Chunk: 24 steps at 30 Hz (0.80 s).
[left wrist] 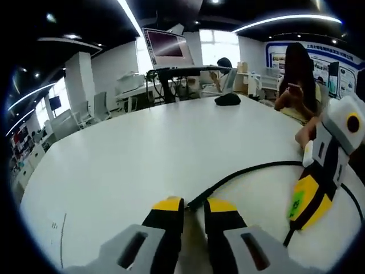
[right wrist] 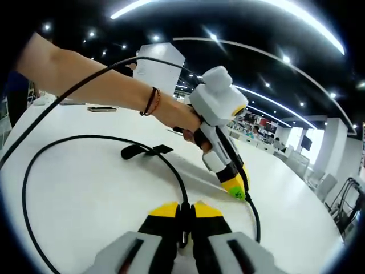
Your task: Find the charging cable on the desk, coil it up and secure with Velcro.
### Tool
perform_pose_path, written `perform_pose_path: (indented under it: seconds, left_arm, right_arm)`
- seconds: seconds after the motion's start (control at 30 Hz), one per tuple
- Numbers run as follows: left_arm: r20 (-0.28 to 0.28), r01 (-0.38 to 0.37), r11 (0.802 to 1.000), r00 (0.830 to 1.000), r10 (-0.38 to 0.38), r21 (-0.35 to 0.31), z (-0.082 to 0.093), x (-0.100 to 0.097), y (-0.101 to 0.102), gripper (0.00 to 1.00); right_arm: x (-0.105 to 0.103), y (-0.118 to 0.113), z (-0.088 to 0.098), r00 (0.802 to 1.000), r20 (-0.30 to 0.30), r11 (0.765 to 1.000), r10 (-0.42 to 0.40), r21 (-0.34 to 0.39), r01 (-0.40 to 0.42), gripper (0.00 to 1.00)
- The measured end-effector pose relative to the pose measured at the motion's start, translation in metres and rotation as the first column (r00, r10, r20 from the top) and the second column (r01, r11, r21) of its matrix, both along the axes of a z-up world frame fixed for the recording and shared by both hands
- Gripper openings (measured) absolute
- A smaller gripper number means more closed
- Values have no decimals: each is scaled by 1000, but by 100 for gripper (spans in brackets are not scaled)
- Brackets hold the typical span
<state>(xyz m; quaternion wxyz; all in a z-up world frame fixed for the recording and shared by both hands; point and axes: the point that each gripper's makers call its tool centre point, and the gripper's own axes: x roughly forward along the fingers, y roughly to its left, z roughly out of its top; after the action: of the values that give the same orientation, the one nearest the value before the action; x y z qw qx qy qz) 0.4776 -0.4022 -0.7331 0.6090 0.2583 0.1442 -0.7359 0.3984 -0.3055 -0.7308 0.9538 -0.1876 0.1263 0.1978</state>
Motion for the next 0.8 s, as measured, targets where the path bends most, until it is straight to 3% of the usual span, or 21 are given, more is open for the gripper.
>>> perform_pose_path:
  seconds: [0.13, 0.3, 0.4, 0.6, 0.8]
  left_arm:
    - [32, 13, 999, 999, -14, 36, -2, -1, 2, 3]
    - [100, 72, 995, 992, -79, 73, -2, -8, 2, 12]
    - [124, 94, 995, 987, -99, 43, 6, -15, -3, 18]
    - [115, 141, 988, 982, -147, 60, 8, -31, -7, 21]
    - [102, 145, 986, 983, -153, 78, 5, -32, -7, 22]
  right_arm:
    - [0, 1, 0, 1000, 0, 1000, 0, 0, 0, 10]
    - [1, 2, 1, 1000, 1, 1000, 0, -1, 0, 10]
    - [1, 3, 1, 1000, 1, 1000, -1, -2, 1, 10]
    - [0, 5, 1, 1000, 0, 1000, 0, -1, 0, 10]
    - [0, 7, 1, 1000, 0, 1000, -1, -1, 1, 10]
